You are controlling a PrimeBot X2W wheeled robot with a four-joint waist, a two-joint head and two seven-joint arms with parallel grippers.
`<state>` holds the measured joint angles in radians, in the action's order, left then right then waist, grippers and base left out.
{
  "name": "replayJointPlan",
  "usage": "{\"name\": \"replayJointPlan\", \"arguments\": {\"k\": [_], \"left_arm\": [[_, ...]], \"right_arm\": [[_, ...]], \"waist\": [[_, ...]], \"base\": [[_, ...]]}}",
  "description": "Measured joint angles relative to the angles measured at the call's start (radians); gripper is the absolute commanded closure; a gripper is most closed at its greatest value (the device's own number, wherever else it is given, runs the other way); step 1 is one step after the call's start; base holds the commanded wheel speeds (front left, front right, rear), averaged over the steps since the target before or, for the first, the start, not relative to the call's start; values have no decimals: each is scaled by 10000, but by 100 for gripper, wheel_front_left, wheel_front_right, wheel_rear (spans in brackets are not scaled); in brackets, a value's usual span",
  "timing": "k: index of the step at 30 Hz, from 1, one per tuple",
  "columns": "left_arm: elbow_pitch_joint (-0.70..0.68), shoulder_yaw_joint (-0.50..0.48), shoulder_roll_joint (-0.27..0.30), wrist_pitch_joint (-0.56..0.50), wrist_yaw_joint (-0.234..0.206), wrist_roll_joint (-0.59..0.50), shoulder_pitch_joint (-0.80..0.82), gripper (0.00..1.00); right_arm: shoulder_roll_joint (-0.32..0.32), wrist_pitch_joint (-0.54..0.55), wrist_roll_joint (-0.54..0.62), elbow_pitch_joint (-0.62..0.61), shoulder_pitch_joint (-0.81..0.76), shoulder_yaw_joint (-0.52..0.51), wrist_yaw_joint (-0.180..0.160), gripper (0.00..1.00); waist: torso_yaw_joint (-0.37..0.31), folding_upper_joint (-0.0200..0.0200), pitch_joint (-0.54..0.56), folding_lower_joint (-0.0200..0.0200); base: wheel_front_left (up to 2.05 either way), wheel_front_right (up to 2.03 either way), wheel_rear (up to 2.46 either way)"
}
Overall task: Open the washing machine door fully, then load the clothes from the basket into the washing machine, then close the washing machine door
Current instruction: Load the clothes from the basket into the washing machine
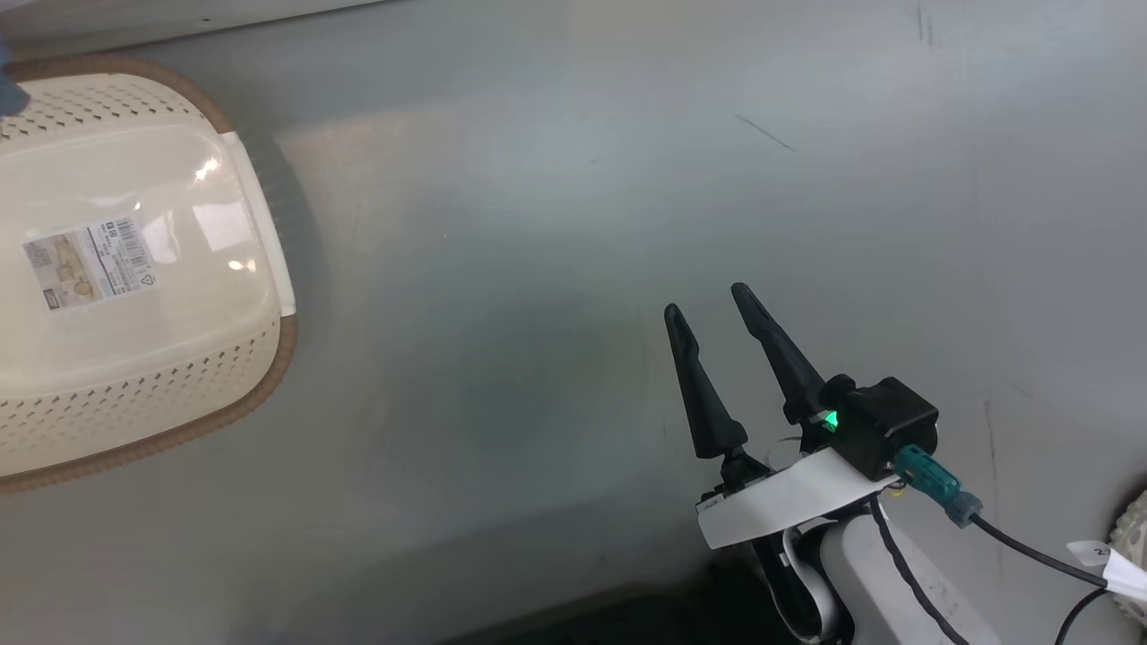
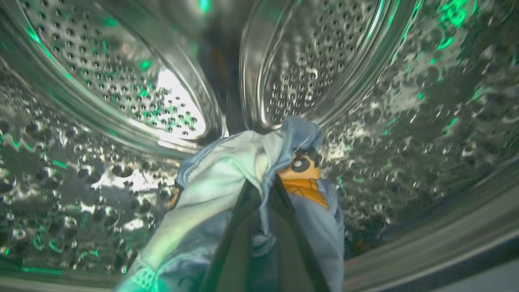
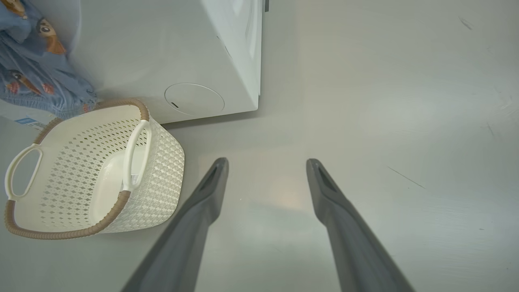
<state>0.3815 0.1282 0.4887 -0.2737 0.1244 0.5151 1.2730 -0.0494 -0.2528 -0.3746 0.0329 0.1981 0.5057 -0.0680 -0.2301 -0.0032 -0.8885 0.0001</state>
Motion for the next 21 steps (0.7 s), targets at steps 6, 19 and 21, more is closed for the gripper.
{"name": "replayJointPlan", "arguments": {"k": [6,19,21], "left_arm": [[-779,222,382,1540,0,-552,918,100],[466,711,414,2792,0,-483,961,0],[744,713,393,2792,2,-393,895,0]], "right_arm": [[0,0,-150,-117,222,178,-59,0],[0,0,-318,-146,552,247,-224,0],[2,0,-320,-146,617,244,-228,0]], "waist": [[-66,0,-307,0],[-189,0,-552,0],[-175,0,-550,0]], "base": [[0,0,0],[0,0,0],[0,0,0]]}}
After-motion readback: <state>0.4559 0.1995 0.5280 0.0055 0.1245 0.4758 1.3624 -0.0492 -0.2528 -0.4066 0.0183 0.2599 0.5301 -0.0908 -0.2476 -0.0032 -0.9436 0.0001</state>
